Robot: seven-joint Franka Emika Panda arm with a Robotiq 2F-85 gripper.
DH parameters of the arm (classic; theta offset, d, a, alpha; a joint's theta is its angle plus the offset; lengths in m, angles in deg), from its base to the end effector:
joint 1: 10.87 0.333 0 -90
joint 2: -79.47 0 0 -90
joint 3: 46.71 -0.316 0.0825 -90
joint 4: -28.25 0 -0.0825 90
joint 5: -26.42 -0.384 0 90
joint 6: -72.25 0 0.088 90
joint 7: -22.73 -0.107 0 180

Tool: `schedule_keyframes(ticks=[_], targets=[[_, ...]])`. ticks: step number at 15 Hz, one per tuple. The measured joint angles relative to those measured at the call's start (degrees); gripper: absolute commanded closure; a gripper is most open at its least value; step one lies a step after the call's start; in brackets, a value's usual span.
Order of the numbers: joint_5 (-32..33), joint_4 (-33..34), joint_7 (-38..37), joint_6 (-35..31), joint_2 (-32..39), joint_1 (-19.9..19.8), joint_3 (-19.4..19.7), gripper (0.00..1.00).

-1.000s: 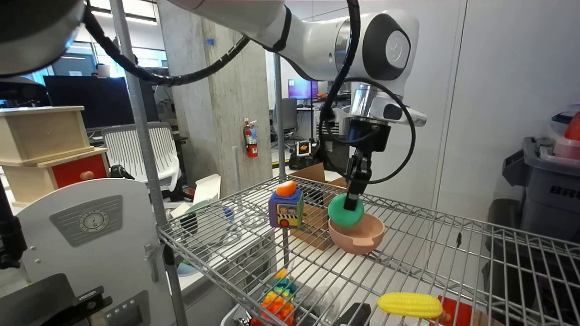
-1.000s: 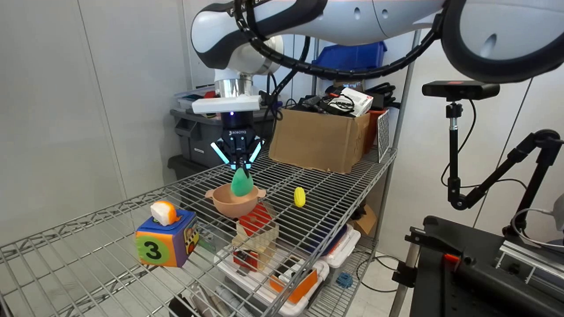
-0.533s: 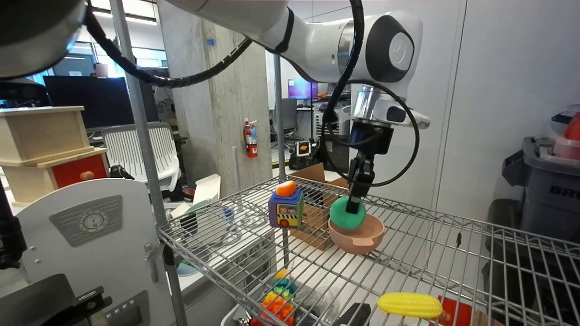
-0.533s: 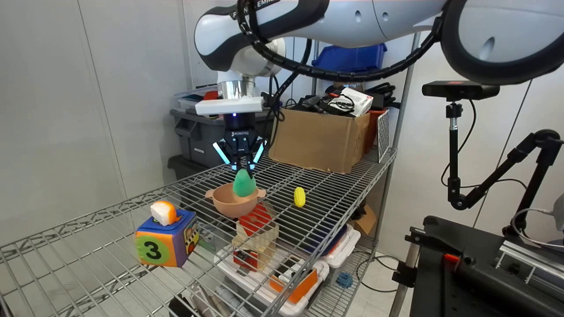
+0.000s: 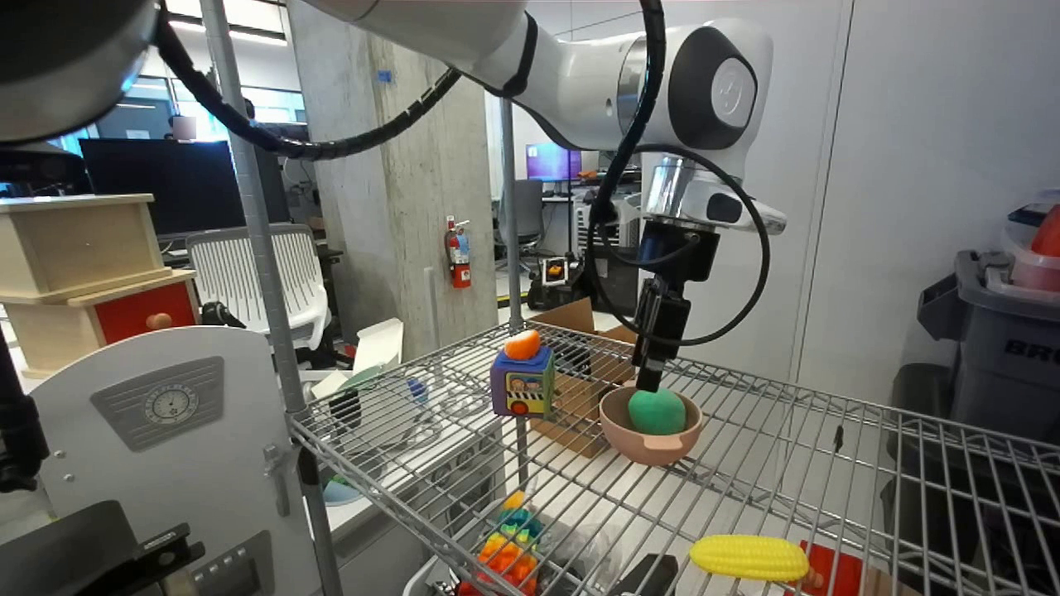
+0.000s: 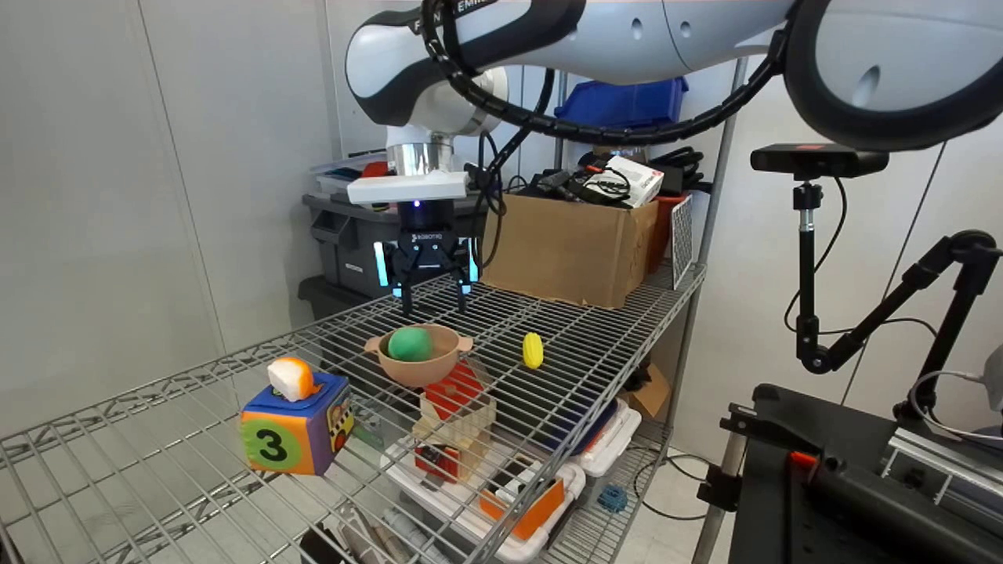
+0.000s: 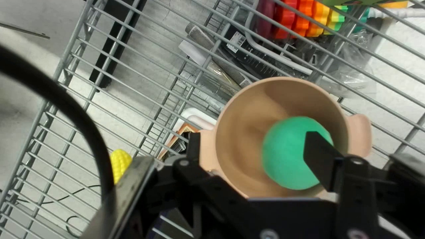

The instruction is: Put the green object inside the bowl

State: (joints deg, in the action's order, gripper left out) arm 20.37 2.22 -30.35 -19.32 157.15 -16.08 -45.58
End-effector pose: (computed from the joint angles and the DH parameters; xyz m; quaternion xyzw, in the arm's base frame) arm 0.7799 -0.0662 0.1863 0.8627 -0.4927 -0.1138 0.0035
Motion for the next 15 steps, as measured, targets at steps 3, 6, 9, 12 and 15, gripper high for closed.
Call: schedule_keyframes(ticks=[3,6,9,12,15], targets=[[0.0,0.0,0.1,0.0,0.0,0.0,0.0,0.0],[0.0,0.1,1.0,0.5,-0.4,-0.1,0.0,0.0],[0.0,0.1,3.3,3.7,-1.7,-0.2,-0.1,0.0],[0.0,0.0,3.7,4.2,-2.0,-0.3,-0.1,0.0],[0.0,-0.1,3.8,4.2,-2.0,-0.3,-0.2,0.0]])
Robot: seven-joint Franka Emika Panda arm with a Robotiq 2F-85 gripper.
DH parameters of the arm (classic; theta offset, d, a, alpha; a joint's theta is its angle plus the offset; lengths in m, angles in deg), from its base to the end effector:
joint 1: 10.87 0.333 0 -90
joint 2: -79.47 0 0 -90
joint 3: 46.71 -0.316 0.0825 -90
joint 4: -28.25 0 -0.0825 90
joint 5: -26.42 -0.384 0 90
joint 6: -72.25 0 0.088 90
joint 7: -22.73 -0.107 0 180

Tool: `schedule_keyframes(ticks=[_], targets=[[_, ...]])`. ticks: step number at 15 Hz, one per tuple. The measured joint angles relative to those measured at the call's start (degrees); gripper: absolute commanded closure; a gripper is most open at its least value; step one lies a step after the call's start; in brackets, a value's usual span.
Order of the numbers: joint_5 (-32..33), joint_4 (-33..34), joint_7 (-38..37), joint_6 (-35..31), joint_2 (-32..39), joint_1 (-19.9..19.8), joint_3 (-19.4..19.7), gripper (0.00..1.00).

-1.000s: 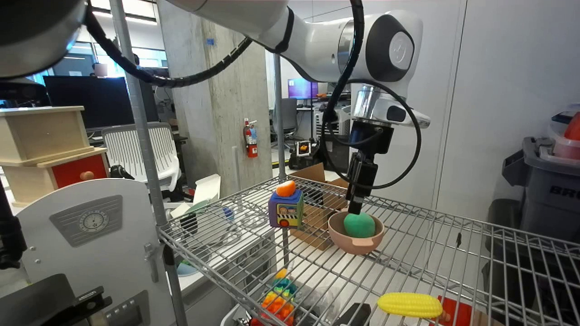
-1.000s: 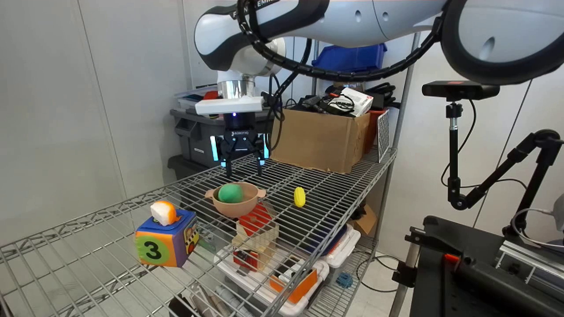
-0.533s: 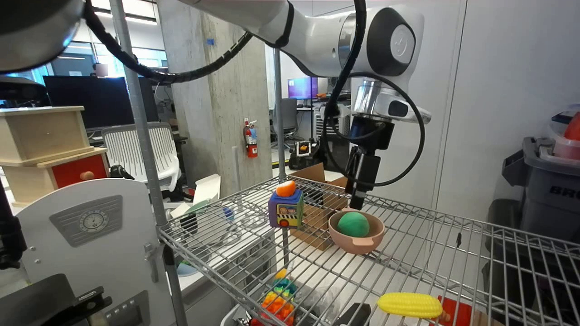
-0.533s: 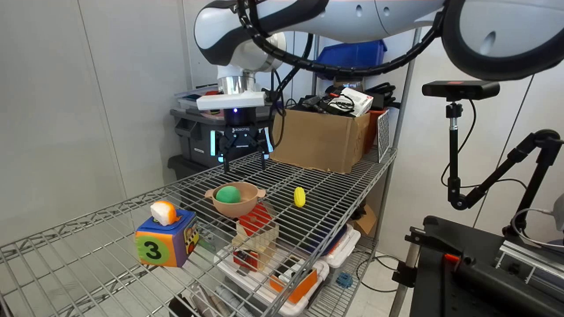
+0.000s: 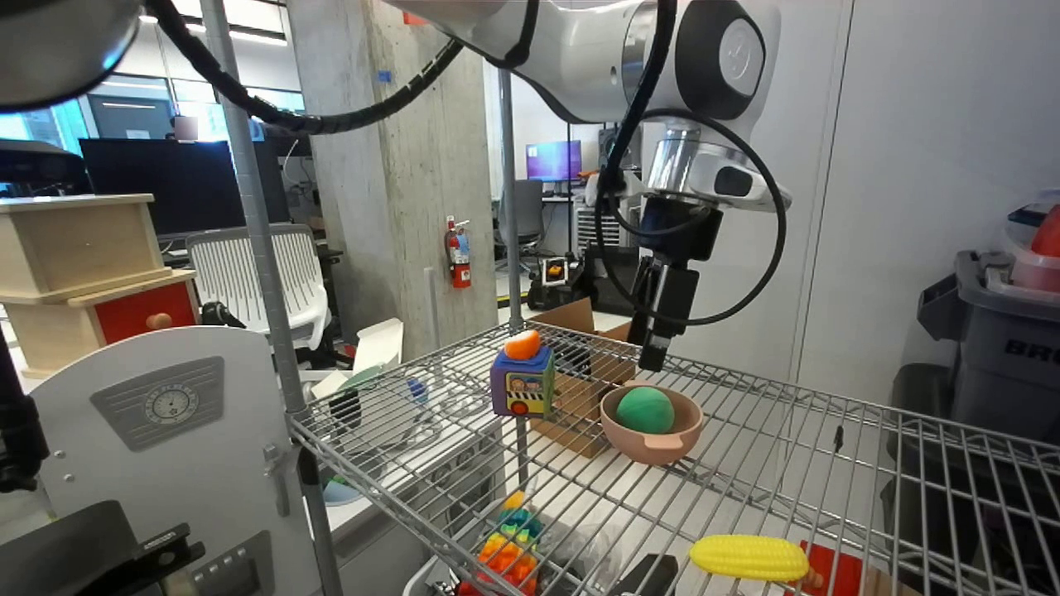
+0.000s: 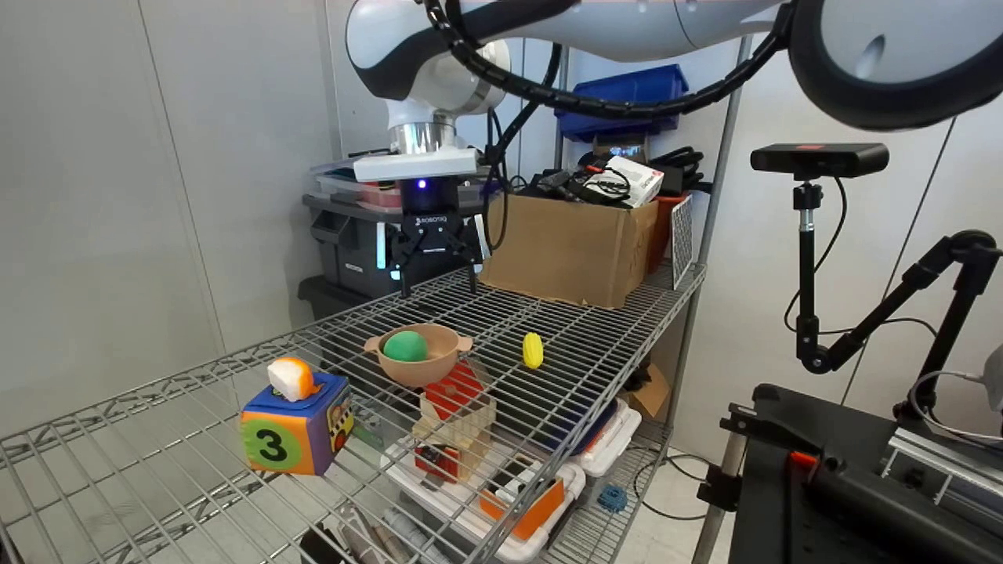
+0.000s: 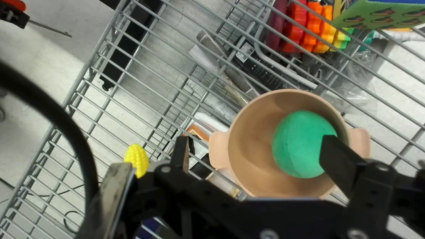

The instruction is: Put the green object inside the bowl

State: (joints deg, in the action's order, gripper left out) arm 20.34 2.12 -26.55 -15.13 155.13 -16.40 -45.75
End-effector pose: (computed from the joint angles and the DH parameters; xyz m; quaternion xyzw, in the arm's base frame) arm 0.7751 -0.0685 0.2086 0.8765 -0.4627 -0.1329 0.0048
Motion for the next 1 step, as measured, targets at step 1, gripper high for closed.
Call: schedule_keyframes(ticks=[1], targets=[[0.0,0.0,0.0,0.0,0.0,0.0,0.0,0.0]])
